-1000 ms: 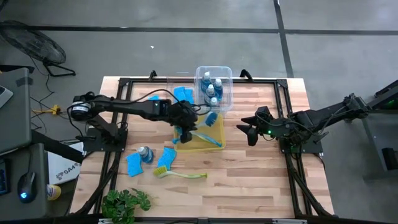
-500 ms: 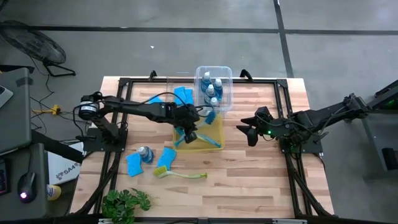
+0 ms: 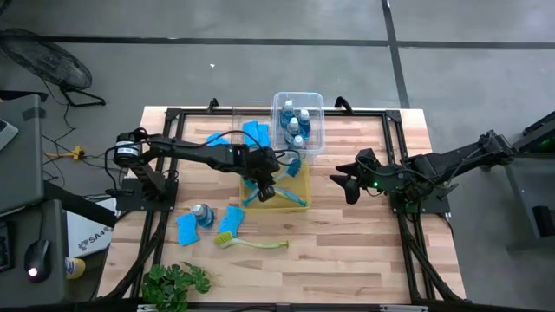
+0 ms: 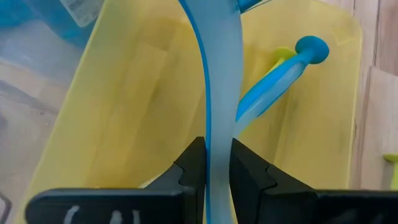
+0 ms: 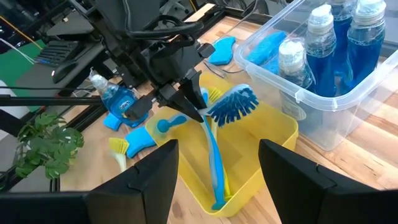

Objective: Pick & Place Kitchen Sink Supplies
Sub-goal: Put the blue toilet brush into the yellow bin, then put the blue dishwasher liquid into the white bin

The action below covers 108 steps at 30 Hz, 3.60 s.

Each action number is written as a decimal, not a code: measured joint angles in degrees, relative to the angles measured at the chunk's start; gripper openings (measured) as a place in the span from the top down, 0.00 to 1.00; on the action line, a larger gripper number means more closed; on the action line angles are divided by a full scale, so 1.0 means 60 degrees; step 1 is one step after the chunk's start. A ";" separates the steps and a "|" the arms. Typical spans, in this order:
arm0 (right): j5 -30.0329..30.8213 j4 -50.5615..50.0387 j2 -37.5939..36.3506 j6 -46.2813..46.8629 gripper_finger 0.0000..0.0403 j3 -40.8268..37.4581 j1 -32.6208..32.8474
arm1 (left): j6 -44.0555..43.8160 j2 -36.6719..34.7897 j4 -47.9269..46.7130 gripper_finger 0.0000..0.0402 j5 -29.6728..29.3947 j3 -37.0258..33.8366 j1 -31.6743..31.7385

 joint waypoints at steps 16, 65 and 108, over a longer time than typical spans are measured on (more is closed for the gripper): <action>-0.0041 0.0000 0.0000 -0.0007 0.46 0.0000 -0.0002 | -0.0029 0.0000 -0.0188 0.75 0.0152 0.0004 0.0004; -0.0471 -0.0386 -0.0004 -0.0055 0.46 0.0004 0.0000 | -0.0890 -0.1481 -0.6504 0.74 -0.0285 0.3639 0.0004; -0.1326 -0.0563 -0.0004 -0.0508 0.46 0.0004 -0.0002 | -1.1736 -0.3796 -1.1240 0.70 -0.4716 0.3723 -0.5784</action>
